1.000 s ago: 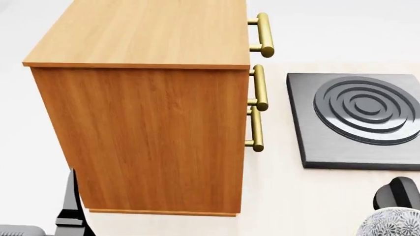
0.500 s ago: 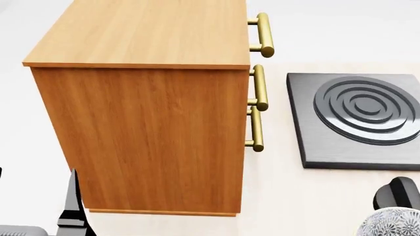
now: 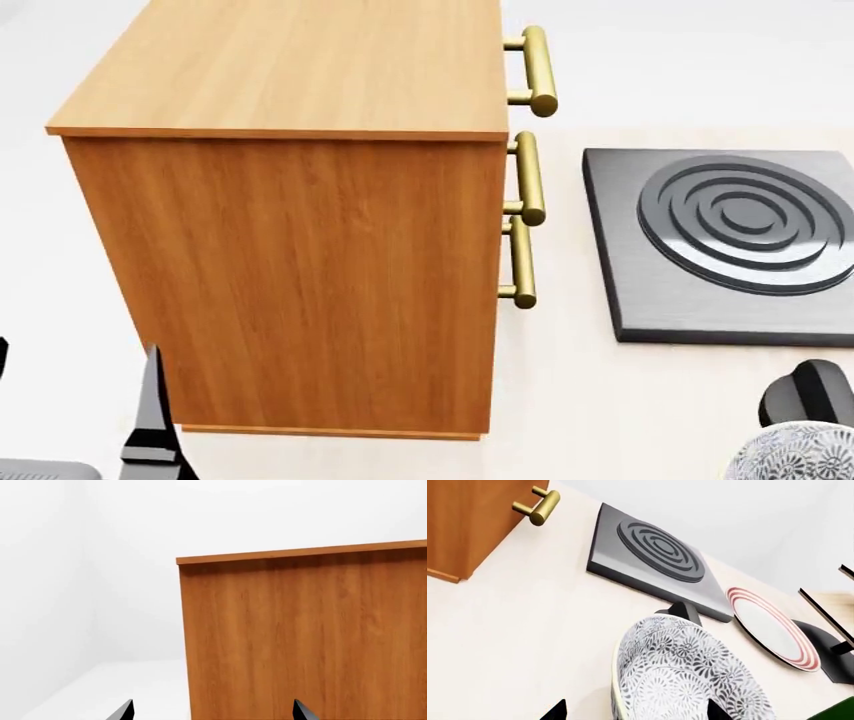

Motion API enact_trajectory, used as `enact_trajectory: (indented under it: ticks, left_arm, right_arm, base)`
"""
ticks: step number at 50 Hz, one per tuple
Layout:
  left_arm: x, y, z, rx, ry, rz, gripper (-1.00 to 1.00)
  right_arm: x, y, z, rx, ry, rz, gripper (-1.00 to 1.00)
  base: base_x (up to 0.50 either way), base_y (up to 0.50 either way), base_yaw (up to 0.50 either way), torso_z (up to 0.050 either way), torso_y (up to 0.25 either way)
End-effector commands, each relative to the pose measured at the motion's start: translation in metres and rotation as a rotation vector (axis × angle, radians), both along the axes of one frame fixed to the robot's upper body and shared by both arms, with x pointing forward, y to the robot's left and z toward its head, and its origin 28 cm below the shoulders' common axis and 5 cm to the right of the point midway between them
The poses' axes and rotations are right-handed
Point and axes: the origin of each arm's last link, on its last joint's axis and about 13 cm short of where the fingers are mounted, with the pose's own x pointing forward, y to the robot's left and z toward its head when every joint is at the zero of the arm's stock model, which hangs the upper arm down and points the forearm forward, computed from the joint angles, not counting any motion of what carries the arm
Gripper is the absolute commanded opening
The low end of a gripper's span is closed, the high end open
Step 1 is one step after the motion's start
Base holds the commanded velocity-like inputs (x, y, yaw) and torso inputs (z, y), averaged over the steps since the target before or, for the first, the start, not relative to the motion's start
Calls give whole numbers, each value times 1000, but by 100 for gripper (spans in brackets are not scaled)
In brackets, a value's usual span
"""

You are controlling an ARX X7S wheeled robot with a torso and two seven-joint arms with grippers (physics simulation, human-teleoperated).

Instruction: Put the bowl on the top of the cabinet.

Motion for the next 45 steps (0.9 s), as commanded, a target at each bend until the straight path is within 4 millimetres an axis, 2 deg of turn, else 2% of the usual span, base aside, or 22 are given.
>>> enact_trajectory:
  ticks: [1, 45]
  left_arm:
    - [0, -1, -1, 4, 1, -5, 100]
    - [1, -2, -1, 7, -1, -5, 100]
  right_arm:
    - [3, -1, -4, -1, 8, -4, 100]
    - [13, -6, -14, 7, 37, -28, 100]
  base:
    - [0, 0, 0, 0, 0]
    - [0, 0, 0, 0, 0]
